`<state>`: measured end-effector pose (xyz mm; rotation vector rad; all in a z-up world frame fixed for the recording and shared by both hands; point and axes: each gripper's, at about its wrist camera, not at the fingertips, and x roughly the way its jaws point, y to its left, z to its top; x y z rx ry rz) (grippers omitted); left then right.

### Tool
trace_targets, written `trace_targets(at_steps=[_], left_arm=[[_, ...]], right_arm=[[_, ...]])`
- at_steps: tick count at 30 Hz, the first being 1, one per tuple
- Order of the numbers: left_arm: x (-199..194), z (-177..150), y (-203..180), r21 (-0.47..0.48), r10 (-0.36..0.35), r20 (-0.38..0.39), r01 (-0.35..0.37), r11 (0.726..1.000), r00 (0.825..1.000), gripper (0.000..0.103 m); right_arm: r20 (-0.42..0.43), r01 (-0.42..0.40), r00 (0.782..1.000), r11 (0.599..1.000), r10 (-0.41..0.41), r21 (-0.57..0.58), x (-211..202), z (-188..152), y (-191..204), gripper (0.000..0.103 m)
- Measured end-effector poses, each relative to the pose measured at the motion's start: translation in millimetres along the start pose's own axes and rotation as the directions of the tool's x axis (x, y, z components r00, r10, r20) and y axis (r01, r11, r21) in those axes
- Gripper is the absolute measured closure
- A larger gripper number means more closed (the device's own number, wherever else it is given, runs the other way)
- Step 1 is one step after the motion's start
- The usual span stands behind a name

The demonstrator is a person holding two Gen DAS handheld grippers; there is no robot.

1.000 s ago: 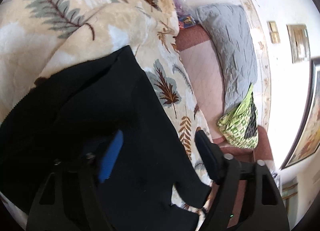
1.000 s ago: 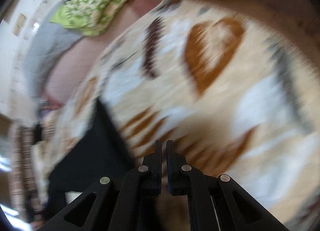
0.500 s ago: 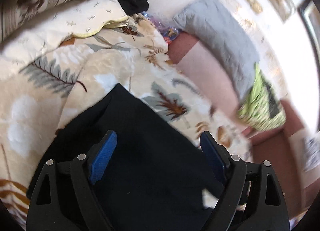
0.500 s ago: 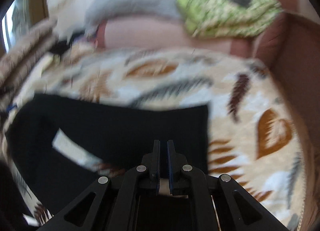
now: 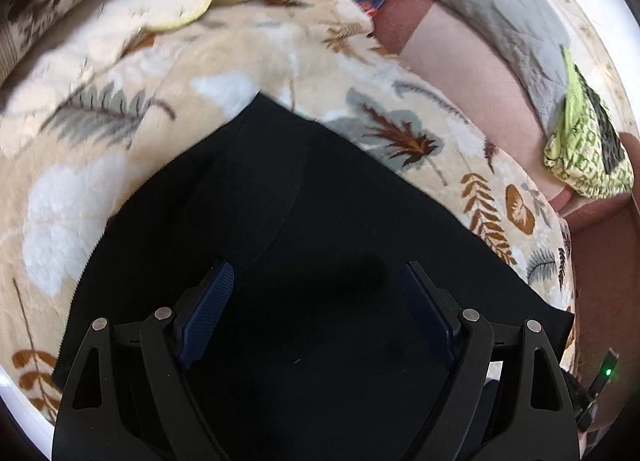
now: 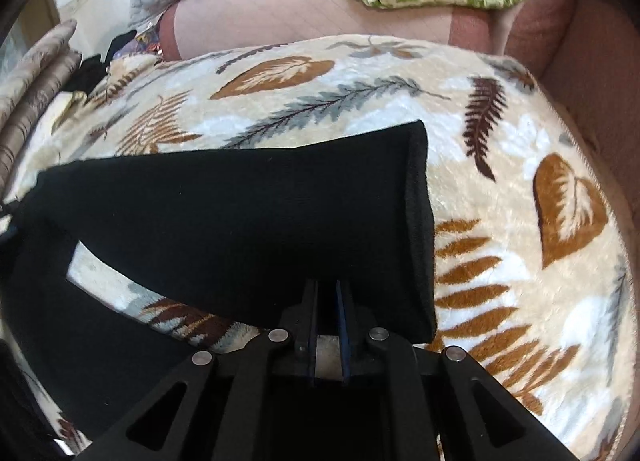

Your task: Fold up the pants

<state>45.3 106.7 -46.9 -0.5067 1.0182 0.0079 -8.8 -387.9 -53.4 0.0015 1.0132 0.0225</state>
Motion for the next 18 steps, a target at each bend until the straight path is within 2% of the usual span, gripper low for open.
trace_targets(at_steps=[2, 6, 11, 18], left_arm=[[6.1, 0.7, 6.6, -0.031, -0.017, -0.020, 0.017, 0.999, 1.000, 0.018], [6.0, 1.2, 7.9, -0.044, -0.031, -0.018, 0.030, 0.999, 0.999, 0.017], [6.3, 2.9, 10.4, -0.069, -0.055, -0.012, 0.054, 0.996, 0.998, 0.014], [5.1, 7.7, 24.2, -0.147, -0.141, -0.012, 0.137, 0.980, 0.990, 0.013]], right_arm=[[0.003, 0.005, 1.000, 1.000, -0.005, -0.006, -2.9, -1.5, 3.3, 0.095], [-0.013, -0.038, 0.999, 0.999, 0.039, 0.032, -3.2, -1.2, -5.7, 0.095], [-0.005, -0.031, 1.000, 0.999, 0.031, 0.008, -3.5, -3.3, -2.9, 0.094], [-0.007, -0.045, 0.999, 0.999, 0.045, 0.019, -3.1, -3.2, -5.4, 0.094]])
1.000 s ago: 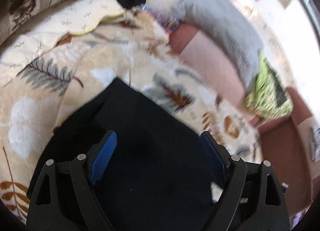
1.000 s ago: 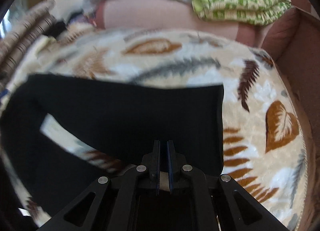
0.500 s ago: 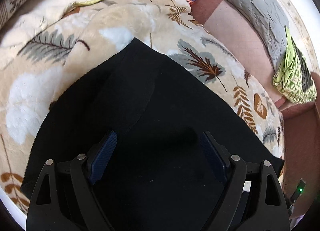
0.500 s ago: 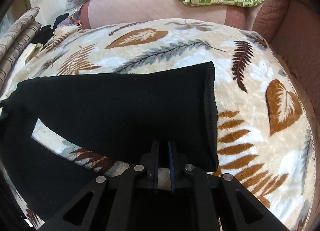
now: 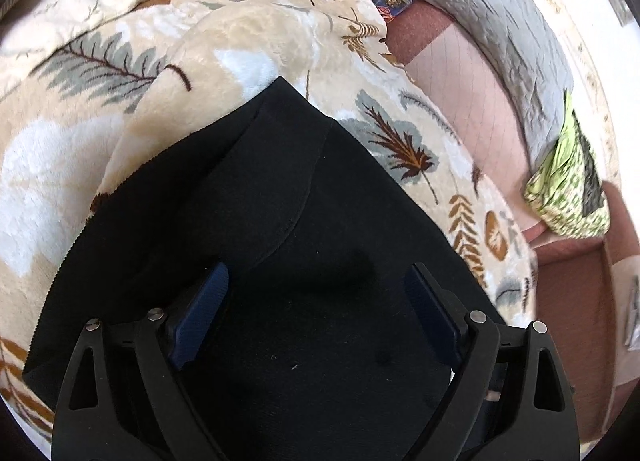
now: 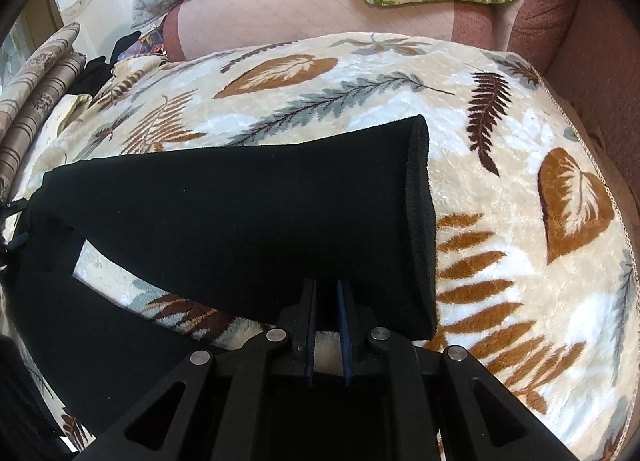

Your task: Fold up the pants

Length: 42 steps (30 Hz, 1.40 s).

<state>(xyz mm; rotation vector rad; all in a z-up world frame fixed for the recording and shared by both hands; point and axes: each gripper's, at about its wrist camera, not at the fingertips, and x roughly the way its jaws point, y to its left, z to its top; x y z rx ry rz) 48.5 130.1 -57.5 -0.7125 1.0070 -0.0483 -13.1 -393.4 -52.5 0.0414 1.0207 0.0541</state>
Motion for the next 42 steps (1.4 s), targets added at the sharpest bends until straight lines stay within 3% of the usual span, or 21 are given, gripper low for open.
trace_targets(at_steps=[7, 10, 13, 16, 18, 20, 23, 28, 30, 33, 37, 38, 40, 41, 42], left_arm=[[-5.9, 3.8, -11.1, 0.101, 0.018, -0.034, -0.014, 0.995, 0.999, 0.016], [-30.9, 23.2, -25.5, 0.247, 0.007, 0.025, -0.013, 0.969, 1.000, 0.016], [-43.4, 50.8, -44.4, 0.466, 0.021, 0.060, -0.046, 0.884, 0.998, 0.016], [-39.4, 75.6, -54.9, 0.646, 0.082, 0.089, -0.121, 0.753, 0.993, 0.016], [-30.4, 87.4, -57.1, 0.740, 0.090, 0.058, -0.104, 0.664, 0.994, 0.016], [-16.6, 90.6, -56.4, 0.793, 0.093, -0.020, -0.041, 0.608, 0.996, 0.016], [8.8, 88.2, -54.8, 0.862, 0.148, -0.084, -0.003, 0.507, 0.985, 0.016], [30.6, 90.4, -60.5, 0.917, 0.171, -0.079, 0.004, 0.398, 0.982, 0.023], [35.2, 96.2, -64.9, 0.925, 0.161, -0.133, 0.065, 0.375, 0.978, 0.026], [48.5, 105.4, -67.4, 0.924, 0.169, -0.217, 0.147, 0.353, 0.961, 0.038], [68.7, 112.3, -61.7, 0.907, 0.219, -0.309, 0.218, 0.360, 0.926, 0.058], [74.8, 113.2, -59.4, 0.892, 0.241, -0.361, 0.259, 0.371, 0.901, 0.060], [81.6, 112.0, -56.9, 0.873, 0.264, -0.420, 0.307, 0.379, 0.868, 0.060], [85.7, 114.0, -56.0, 0.878, 0.282, -0.414, 0.297, 0.376, 0.865, 0.060], [88.8, 118.1, -55.0, 0.874, 0.286, -0.414, 0.290, 0.391, 0.864, 0.060]], right_arm=[[-0.003, -0.033, 0.999, 0.999, 0.033, 0.037, 1.7, -0.4, -5.3, 0.094], [-0.007, -0.040, 0.999, 0.998, 0.041, 0.039, 1.0, 0.0, -6.0, 0.094], [-0.009, -0.037, 0.999, 0.999, 0.037, 0.014, 0.5, -0.2, -4.0, 0.094], [-0.010, -0.042, 0.999, 0.999, 0.042, 0.005, 0.7, -0.1, -4.5, 0.094], [-0.010, -0.038, 0.999, 0.999, 0.038, -0.003, 0.8, -0.1, -3.7, 0.094], [-0.009, -0.031, 0.999, 0.999, 0.031, -0.013, 0.8, -0.2, -2.4, 0.094], [-0.008, -0.026, 1.000, 0.999, 0.026, -0.023, 1.1, -0.2, -1.4, 0.094], [-0.010, -0.032, 0.999, 0.999, 0.032, -0.023, 1.2, -0.7, -1.0, 0.094], [-0.011, -0.032, 0.999, 0.999, 0.032, -0.026, 1.4, -0.1, -1.2, 0.094], [-0.014, -0.032, 0.999, 0.999, 0.032, -0.030, 1.6, 0.4, -1.8, 0.094], [-0.014, -0.037, 0.999, 0.999, 0.037, -0.030, 1.5, 0.4, -2.6, 0.094], [-0.013, -0.038, 0.999, 0.999, 0.037, -0.031, 1.2, -0.1, -2.6, 0.094], [-0.012, -0.040, 0.999, 0.999, 0.039, -0.035, 0.8, -0.3, -2.8, 0.094], [-0.012, -0.040, 0.999, 0.999, 0.040, -0.037, 0.9, -0.5, -2.6, 0.094], [-0.014, -0.041, 0.999, 0.998, 0.040, -0.038, 1.0, -0.2, -2.6, 0.094]])
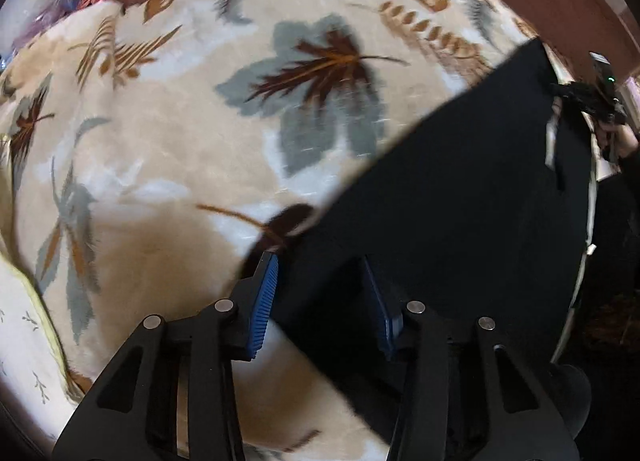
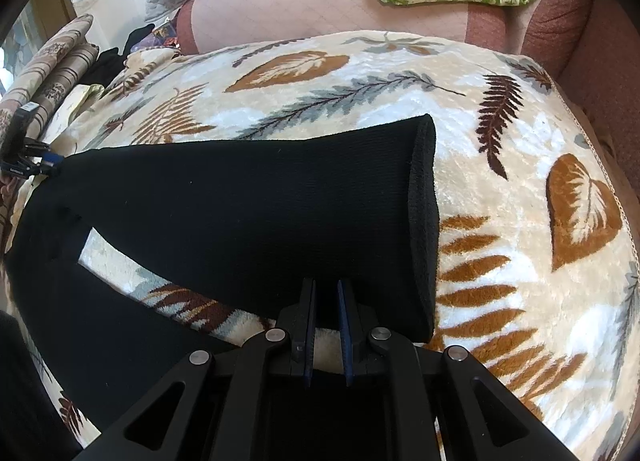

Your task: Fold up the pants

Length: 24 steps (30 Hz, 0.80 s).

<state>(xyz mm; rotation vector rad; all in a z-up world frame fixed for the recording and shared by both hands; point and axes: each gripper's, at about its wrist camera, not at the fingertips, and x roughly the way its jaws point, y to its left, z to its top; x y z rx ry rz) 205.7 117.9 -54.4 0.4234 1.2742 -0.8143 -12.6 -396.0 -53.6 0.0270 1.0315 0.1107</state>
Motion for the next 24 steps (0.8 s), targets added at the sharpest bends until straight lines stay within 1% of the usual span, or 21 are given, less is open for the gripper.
trace_targets(at_steps=[1, 3, 8, 10, 11, 12, 13, 15, 18, 20, 22, 23, 24], left_arm=[[1.1, 1.3, 5.9, -0.023, -0.009, 0.002, 0.009, 1.000, 1.000, 0.062], [3.0, 2.6, 10.4, -0.039, -0.022, 0.009, 0.022, 0.999, 1.000, 0.062], [6.6, 2.5, 9.0, -0.039, -0.016, 0.016, 0.017, 0.999, 1.000, 0.062], [6.9, -0.3, 6.7, -0.050, -0.031, 0.000, 0.031, 0.998, 1.000, 0.062], [7.0, -1.1, 3.9, -0.043, -0.033, -0.016, 0.033, 0.999, 0.999, 0.064], [5.4, -1.8, 2.7, -0.032, -0.021, -0.025, 0.020, 0.999, 0.999, 0.073], [2.9, -2.0, -0.5, -0.026, -0.008, -0.027, 0.007, 1.000, 1.000, 0.094], [-5.5, -3.2, -10.3, 0.000, 0.035, -0.008, -0.035, 0.999, 0.999, 0.094], [-23.1, -2.6, -28.0, 0.044, 0.112, 0.027, -0.113, 0.993, 0.993, 0.094], [-36.4, -2.7, -39.2, 0.066, 0.143, 0.054, -0.146, 0.987, 0.988, 0.094], [-48.3, -3.9, -52.6, 0.081, 0.165, 0.062, -0.170, 0.982, 0.984, 0.094], [-52.2, -5.9, -58.1, 0.091, 0.177, 0.066, -0.182, 0.979, 0.982, 0.094], [-55.7, -6.9, -65.7, 0.102, 0.213, 0.069, -0.219, 0.970, 0.975, 0.094]], right_arm=[[-0.001, 0.001, 1.000, 1.000, -0.001, 0.000, 0.1, 0.3, 0.0, 0.094], [-0.002, 0.004, 1.000, 1.000, -0.004, 0.000, 0.4, 0.5, 0.2, 0.094], [-0.001, 0.005, 1.000, 1.000, -0.005, -0.002, 1.1, 1.2, 1.3, 0.094], [-0.001, 0.002, 1.000, 1.000, -0.002, 0.000, 1.3, 1.6, 1.3, 0.094], [-0.001, 0.002, 1.000, 1.000, -0.002, 0.001, 1.1, 1.4, 0.9, 0.094], [-0.001, 0.003, 1.000, 1.000, -0.003, -0.001, 1.1, 1.4, 0.7, 0.094], [-0.001, 0.003, 1.000, 1.000, -0.003, -0.001, 1.0, 1.5, 0.7, 0.094], [-0.001, 0.001, 1.000, 1.000, -0.001, 0.001, 0.9, 1.3, 0.8, 0.094], [-0.001, 0.000, 1.000, 1.000, 0.000, 0.001, 0.9, 1.4, 0.7, 0.094], [-0.002, -0.002, 1.000, 1.000, 0.002, 0.004, 0.4, 1.5, 0.4, 0.094], [0.002, -0.010, 1.000, 1.000, 0.010, 0.013, -3.6, 2.6, -0.5, 0.094], [0.015, -0.023, 1.000, 0.999, 0.022, 0.023, -8.4, 3.1, -1.6, 0.094], [0.044, -0.049, 0.998, 0.998, 0.047, 0.047, -15.5, 4.4, -4.5, 0.094]])
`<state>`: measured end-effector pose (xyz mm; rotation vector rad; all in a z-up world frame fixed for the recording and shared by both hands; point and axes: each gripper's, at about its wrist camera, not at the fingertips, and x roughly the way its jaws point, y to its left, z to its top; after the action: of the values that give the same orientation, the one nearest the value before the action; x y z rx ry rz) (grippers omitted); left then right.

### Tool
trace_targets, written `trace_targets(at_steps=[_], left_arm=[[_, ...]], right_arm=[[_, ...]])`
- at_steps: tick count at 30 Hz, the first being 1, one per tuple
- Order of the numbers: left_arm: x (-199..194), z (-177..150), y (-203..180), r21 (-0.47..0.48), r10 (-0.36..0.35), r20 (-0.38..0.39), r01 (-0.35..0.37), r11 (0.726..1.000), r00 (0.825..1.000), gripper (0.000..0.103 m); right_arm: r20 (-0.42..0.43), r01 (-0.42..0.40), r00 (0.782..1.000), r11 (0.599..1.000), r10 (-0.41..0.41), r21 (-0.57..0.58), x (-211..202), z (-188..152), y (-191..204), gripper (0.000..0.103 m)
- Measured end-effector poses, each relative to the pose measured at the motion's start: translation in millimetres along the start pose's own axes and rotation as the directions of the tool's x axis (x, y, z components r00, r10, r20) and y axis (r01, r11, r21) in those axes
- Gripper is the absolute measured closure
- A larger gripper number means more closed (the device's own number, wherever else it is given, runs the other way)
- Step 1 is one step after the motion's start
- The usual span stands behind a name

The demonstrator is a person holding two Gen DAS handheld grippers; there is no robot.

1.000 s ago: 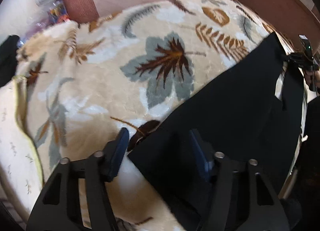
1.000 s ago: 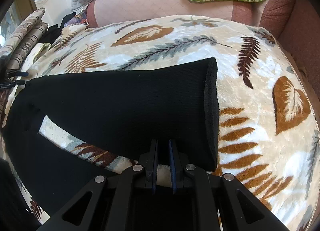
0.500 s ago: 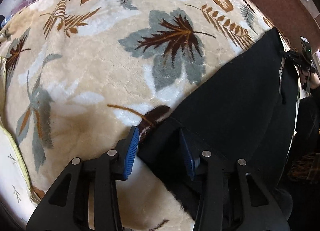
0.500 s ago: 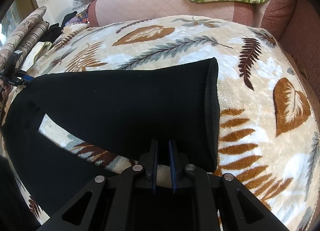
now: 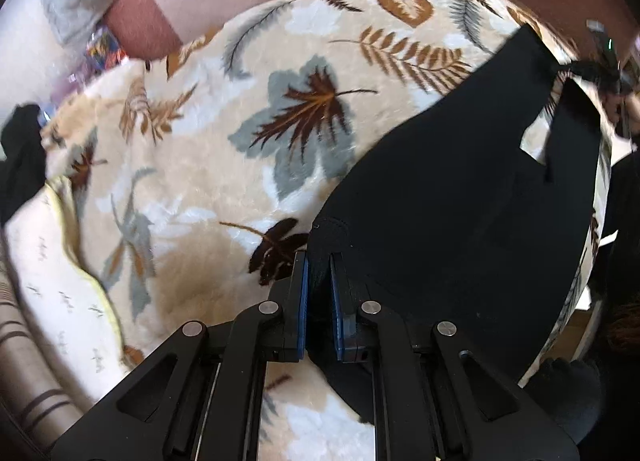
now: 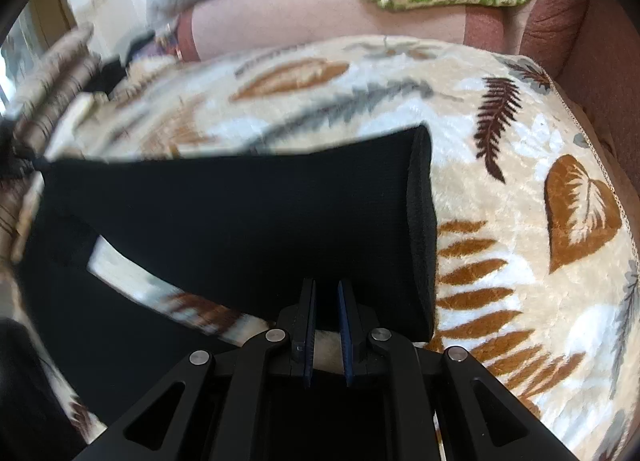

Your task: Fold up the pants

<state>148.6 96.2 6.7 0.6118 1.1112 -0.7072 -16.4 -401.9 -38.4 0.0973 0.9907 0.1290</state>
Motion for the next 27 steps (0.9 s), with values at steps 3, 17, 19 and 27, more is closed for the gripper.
trace_targets(at_steps=[3, 17, 19, 27], left_arm=[[-9.2, 3.4, -16.4, 0.016, 0.087, 0.018, -0.088, 0.996, 0.996, 0.094], [-33.3, -4.2, -68.3, -0.126, 0.357, 0.122, -0.342, 0.931, 0.926, 0.094], [-33.3, -5.3, -70.8, -0.137, 0.347, 0.127, -0.330, 0.934, 0.929, 0.094], [-31.4, -4.4, -62.4, -0.188, 0.356, 0.121, -0.331, 0.925, 0.927, 0.094]], right_arm=[[0.171, -0.119, 0.981, 0.984, 0.095, 0.135, -33.4, 8.0, -24.2, 0.088], [0.260, -0.210, 0.956, 0.935, 0.135, 0.286, -10.1, 48.8, -91.4, 0.065], [0.241, -0.213, 0.959, 0.941, 0.149, 0.264, -1.6, 52.2, -88.5, 0.065], [0.154, -0.151, 0.980, 0.978, 0.128, 0.147, 20.1, 54.6, -78.4, 0.071]])
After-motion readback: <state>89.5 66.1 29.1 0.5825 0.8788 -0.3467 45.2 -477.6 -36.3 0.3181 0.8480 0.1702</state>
